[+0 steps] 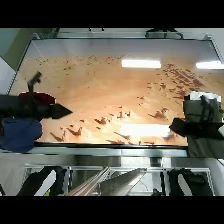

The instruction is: Fold the shirts.

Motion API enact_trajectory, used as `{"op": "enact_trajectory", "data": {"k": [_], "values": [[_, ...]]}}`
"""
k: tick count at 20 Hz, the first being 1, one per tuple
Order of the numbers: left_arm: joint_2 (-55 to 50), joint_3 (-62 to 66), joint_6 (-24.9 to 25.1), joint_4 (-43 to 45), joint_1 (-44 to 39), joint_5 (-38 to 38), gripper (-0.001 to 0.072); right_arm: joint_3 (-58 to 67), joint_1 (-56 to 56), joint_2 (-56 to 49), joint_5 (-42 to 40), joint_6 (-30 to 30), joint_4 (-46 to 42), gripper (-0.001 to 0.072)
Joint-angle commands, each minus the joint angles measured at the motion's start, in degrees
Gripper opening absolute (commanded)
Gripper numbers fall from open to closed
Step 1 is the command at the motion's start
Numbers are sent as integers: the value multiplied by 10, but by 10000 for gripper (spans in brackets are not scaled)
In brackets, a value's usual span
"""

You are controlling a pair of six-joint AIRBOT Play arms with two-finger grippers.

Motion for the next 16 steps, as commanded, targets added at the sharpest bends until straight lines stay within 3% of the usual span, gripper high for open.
{"op": "enact_trajectory", "data": {"k": [1, 6, 16], "values": [[90, -151, 6, 17, -38, -23, 17, -93, 43, 38, -46, -25, 7, 18], [152, -210, -6, 18, -53, -50, 17, -93, 43, 38, -51, -24, 8, 20], [196, -216, -19, 16, 8, -43, 17, -93, 43, 38, -52, -24, 8, 19]]}}
